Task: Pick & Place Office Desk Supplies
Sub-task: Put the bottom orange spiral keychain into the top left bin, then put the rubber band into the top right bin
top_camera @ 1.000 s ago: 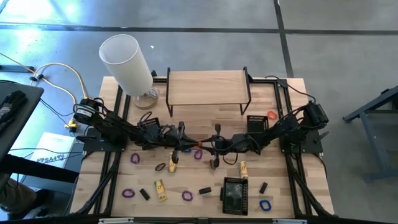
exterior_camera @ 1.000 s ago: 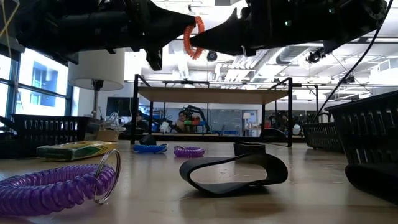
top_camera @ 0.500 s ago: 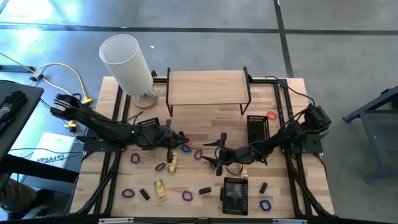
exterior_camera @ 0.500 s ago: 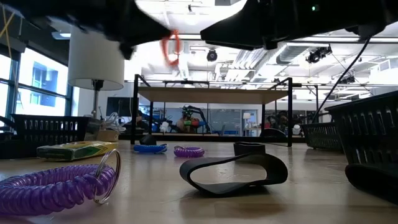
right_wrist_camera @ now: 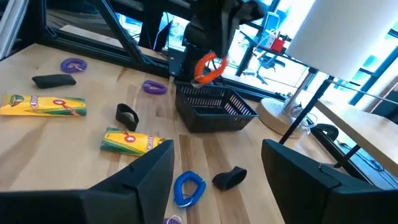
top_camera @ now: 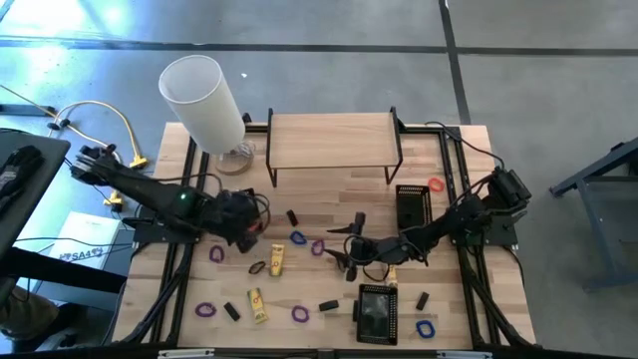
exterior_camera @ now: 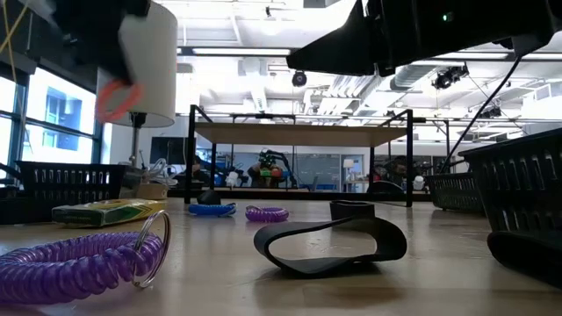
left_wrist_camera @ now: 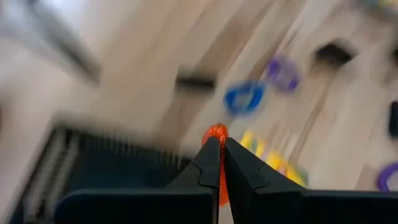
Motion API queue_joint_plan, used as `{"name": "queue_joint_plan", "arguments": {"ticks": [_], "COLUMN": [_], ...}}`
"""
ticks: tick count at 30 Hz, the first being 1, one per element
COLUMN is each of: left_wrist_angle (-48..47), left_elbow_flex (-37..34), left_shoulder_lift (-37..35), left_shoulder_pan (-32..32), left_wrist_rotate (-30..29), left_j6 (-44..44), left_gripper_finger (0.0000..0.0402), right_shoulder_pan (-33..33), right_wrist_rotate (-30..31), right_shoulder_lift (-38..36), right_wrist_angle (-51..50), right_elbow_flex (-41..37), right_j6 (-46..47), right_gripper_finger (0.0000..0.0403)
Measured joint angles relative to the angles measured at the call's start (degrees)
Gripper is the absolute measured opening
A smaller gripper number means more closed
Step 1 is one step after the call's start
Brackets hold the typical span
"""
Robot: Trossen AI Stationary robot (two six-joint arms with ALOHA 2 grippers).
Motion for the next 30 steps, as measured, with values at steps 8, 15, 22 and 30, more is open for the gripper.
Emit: {"name": "queue_joint_plan", "arguments": {"ticks": [8, 15, 22, 30], "left_wrist_angle": [-15.34, -15.6, -15.64, -15.62], "left_elbow_flex": [-0.24, -0.23, -0.24, -0.24], "left_shoulder_lift": [0.44, 1.82, 7.12, 11.05], "left_shoulder_pan": [9.05, 17.62, 21.57, 24.75], "left_wrist_rotate": [8.1, 10.28, 12.65, 20.96], "left_j6": [-10.87, -4.2, -2.41, 3.53], "left_gripper_finger": [0.0001, 0.0003, 0.0073, 0.0146], "right_shoulder_pan": [0.0, 0.0, 0.0, -0.02], "right_wrist_rotate": [-1.03, -1.16, -1.47, -2.13], "right_shoulder_lift": [0.0, 0.0, 0.0, 0.0], "right_wrist_angle": [-1.03, -1.15, -2.87, -3.7], "right_elbow_flex": [0.0, 0.0, 0.0, 0.0], "right_j6": [2.83, 4.03, 6.45, 6.78], "right_gripper_finger": [0.0231, 0.0231, 0.0231, 0.0231]}}
